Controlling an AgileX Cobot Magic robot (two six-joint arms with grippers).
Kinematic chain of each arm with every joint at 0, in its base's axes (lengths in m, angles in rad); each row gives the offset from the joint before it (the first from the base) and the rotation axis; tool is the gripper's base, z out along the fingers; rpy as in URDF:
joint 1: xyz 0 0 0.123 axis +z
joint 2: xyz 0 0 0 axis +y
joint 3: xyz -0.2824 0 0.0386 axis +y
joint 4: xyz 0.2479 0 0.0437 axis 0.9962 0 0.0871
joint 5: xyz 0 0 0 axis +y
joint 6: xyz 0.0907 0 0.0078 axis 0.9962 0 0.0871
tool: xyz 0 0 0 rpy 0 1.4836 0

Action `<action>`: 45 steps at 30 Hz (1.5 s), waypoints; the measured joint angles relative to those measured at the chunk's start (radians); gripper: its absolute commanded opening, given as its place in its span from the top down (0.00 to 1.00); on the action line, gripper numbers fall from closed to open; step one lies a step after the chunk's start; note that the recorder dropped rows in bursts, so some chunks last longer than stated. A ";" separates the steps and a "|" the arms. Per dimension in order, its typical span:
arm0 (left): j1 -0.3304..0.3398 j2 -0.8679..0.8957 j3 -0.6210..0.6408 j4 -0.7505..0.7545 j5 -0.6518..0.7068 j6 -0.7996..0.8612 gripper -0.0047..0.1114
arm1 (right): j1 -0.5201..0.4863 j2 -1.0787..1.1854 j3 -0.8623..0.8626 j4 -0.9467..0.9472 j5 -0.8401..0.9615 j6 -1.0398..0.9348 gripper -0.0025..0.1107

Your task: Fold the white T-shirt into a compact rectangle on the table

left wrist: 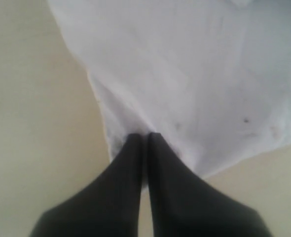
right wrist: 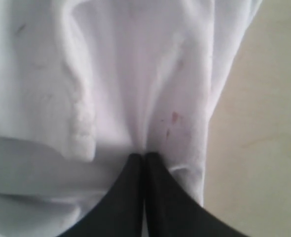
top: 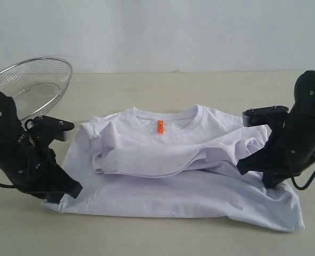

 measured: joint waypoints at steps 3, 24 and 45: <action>0.000 -0.002 0.036 -0.028 -0.013 0.000 0.92 | 0.000 -0.002 0.005 -0.011 0.000 0.022 0.98; 0.000 0.064 -0.129 -0.234 -0.060 0.219 0.92 | -0.005 -0.157 0.031 0.058 -0.013 -0.070 0.52; 0.000 0.070 -0.129 -0.238 -0.056 0.219 0.92 | -0.005 -0.087 0.031 0.321 -0.132 -0.173 0.61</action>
